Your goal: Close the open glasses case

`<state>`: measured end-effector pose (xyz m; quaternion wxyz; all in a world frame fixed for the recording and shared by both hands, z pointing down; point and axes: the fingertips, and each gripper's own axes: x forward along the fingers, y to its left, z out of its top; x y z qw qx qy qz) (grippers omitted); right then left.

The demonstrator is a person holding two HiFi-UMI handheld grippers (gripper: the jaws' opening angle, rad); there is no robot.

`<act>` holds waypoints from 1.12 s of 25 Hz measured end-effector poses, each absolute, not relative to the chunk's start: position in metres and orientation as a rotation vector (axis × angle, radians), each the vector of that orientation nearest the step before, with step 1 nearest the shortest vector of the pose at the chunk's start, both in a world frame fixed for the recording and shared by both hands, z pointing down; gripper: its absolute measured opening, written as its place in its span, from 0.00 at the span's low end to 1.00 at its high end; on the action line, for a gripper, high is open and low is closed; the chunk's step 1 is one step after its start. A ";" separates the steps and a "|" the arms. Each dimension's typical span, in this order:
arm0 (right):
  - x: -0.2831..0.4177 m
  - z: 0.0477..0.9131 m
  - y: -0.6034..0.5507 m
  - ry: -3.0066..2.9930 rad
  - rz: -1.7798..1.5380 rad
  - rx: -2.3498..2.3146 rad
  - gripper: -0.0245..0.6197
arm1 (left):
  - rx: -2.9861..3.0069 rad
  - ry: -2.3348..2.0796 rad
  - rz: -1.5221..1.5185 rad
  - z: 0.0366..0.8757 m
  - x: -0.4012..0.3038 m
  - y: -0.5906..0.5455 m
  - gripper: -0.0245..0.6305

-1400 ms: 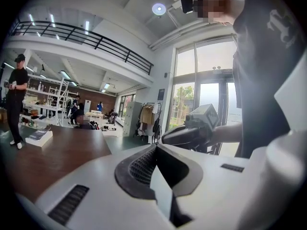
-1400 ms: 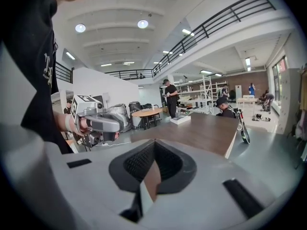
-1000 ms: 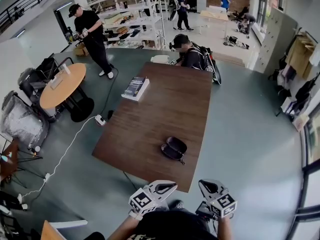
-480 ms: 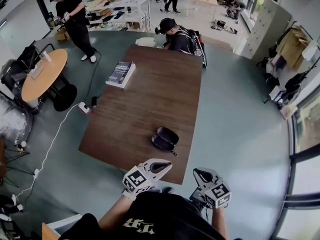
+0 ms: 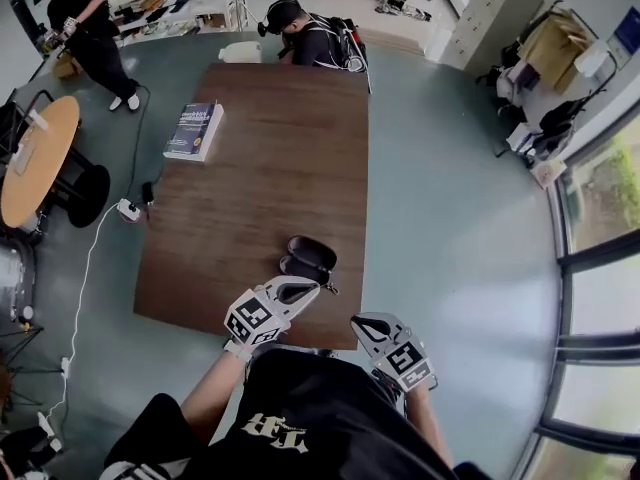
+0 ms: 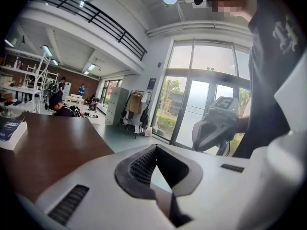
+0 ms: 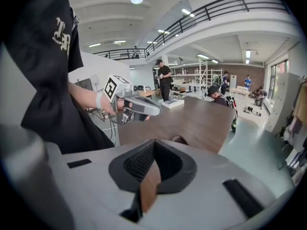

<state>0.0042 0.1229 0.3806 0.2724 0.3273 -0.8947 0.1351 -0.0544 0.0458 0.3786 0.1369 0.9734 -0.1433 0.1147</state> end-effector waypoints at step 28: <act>-0.069 0.581 0.020 -2.102 0.894 1.061 0.02 | 2.748 0.019 0.849 0.571 -0.052 -0.141 0.05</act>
